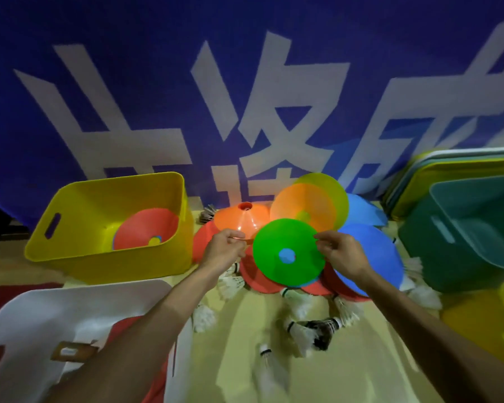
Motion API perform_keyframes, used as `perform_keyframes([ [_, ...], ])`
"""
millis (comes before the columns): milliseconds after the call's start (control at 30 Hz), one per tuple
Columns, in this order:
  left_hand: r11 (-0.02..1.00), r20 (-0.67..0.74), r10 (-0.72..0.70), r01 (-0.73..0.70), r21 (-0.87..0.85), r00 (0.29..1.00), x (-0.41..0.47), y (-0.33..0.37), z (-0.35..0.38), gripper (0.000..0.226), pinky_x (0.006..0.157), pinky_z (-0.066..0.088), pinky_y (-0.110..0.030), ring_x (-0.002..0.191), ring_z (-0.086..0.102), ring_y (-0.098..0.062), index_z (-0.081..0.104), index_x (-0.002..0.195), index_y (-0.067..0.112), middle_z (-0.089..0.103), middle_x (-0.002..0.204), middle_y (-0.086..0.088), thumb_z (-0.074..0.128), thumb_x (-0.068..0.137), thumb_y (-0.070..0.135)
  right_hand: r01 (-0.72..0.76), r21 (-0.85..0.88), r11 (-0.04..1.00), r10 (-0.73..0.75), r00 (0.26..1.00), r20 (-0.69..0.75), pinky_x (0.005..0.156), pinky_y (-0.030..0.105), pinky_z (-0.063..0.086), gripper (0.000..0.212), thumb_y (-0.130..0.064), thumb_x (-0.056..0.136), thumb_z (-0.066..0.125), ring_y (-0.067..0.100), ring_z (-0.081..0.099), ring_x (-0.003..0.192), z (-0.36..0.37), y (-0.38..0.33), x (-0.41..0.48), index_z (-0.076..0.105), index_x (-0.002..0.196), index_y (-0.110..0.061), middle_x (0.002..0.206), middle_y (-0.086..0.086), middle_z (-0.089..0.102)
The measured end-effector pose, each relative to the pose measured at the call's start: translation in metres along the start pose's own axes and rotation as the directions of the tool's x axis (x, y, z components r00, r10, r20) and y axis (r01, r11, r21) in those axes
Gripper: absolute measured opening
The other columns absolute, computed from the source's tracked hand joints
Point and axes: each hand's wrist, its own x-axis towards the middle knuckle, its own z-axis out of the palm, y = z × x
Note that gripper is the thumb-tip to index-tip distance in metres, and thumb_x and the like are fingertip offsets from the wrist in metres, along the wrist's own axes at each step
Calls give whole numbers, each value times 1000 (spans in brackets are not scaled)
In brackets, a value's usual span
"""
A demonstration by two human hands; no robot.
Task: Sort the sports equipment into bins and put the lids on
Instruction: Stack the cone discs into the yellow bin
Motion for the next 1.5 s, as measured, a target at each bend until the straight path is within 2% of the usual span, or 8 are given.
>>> perform_keyframes([
  [267,991,-234,-114,128,45,966,15,-24,76,11,81,47,-35,89,56,-22,61,94,11,60,96,-3,67,85,11,-92,22,996,91,995,27,83,32,52,24,-18,90,60,20,66,95,-31,64,-9,68,112,-18,95,1,72],
  [400,947,-256,-320,301,-109,912,25,-38,99,35,68,55,-40,89,65,-37,61,111,1,67,110,-20,72,83,18,-66,-32,997,67,996,50,81,28,46,24,-13,88,61,24,65,98,-36,85,-7,68,111,-13,98,5,73],
  [567,798,-173,-537,431,-420,826,28,-39,109,38,73,56,-27,71,58,-28,51,126,-8,62,115,-26,58,89,-7,-66,-87,994,81,980,181,86,25,43,34,-24,87,67,23,60,109,-29,98,-6,63,118,-9,115,8,67],
  [667,817,-199,-521,418,-397,830,32,-44,105,34,50,53,-20,65,57,-22,56,118,-8,64,104,-24,62,85,-9,-38,-139,990,66,977,201,86,34,46,43,-36,85,67,27,58,113,-14,100,-5,60,121,-13,120,9,63],
  [1033,939,-215,-305,255,-232,928,10,-31,84,21,74,55,-35,92,65,-30,53,105,3,62,110,-21,56,88,-9,-52,-341,939,113,980,163,85,40,50,44,-17,92,49,36,58,108,15,99,-2,47,136,-16,120,19,61],
  [1200,969,-195,-193,155,-194,962,1,-21,71,31,62,58,-28,93,68,-28,52,120,0,65,108,-17,55,90,-6,-5,-453,892,105,975,195,79,37,48,50,-46,92,54,34,57,107,11,94,-5,47,128,-13,117,14,59],
  [1333,979,-194,-131,97,-177,972,-4,-11,58,33,62,59,-28,84,69,-21,52,123,1,68,97,-11,54,91,-4,5,-572,820,62,993,98,68,33,43,29,-28,98,38,33,62,94,17,87,-5,59,111,-12,106,13,63],
  [1500,981,-209,-68,28,-190,976,-11,6,46,36,59,59,-27,78,66,-18,49,126,2,64,97,-10,53,91,-5,-58,-510,859,45,998,-37,50,29,31,23,-26,92,51,29,55,67,1,70,-6,61,75,-15,72,7,57],
])
